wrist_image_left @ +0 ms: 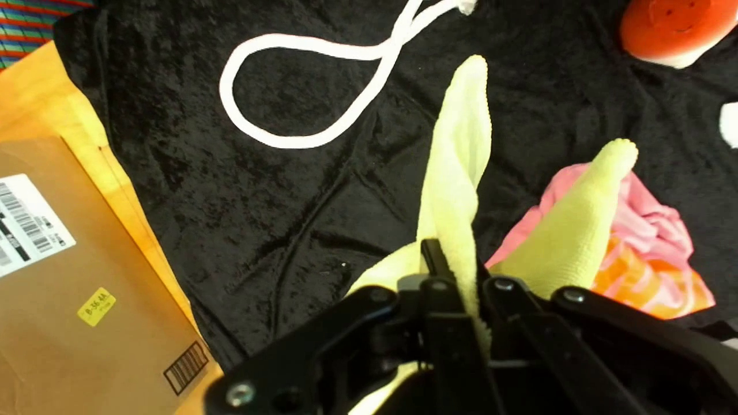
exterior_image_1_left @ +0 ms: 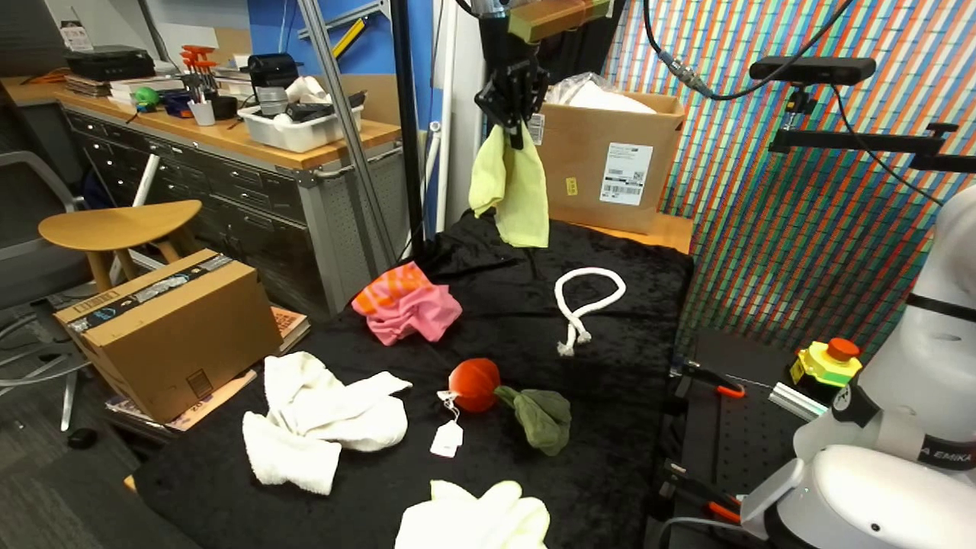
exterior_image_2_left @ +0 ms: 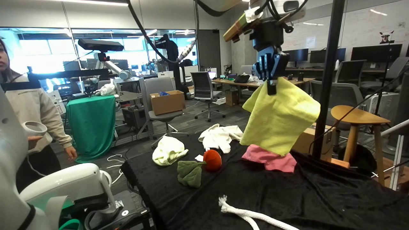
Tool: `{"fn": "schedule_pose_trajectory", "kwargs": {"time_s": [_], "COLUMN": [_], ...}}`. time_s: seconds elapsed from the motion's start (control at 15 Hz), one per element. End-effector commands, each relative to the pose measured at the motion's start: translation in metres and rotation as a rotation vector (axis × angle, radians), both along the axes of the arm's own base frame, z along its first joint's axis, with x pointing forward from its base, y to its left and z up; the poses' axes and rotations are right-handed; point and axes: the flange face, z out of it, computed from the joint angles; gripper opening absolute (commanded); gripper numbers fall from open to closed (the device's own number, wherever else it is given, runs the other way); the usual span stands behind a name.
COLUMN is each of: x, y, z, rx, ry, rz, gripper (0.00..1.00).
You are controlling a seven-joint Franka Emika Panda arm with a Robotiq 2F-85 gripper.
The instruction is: Pile the things on the table onto the pink shirt
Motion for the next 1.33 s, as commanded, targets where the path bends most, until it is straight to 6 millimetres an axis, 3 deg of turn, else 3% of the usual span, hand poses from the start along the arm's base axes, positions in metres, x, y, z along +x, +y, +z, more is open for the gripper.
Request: {"fn": "schedule_pose_trajectory", "kwargs": {"time_s": [0.0, 0.27, 0.67, 0.87, 1.27], "x": [-0.005, -0.003, 0.005, 0.017, 0.040], "y": [0.040, 0.083, 0.129, 0.138, 0.140], "z": [0.015, 0.014, 0.008, -0.008, -0.059], "rx": [-0.017, 0.000, 0.022, 0.012, -0.046], "ry": [-0.033, -0.053, -0.132, -0.177, -0.217], "rz": [0.096, 0.160, 0.166, 0.091, -0.098], "gripper": [0.08, 0.07, 0.08, 0.08, 0.08]}}
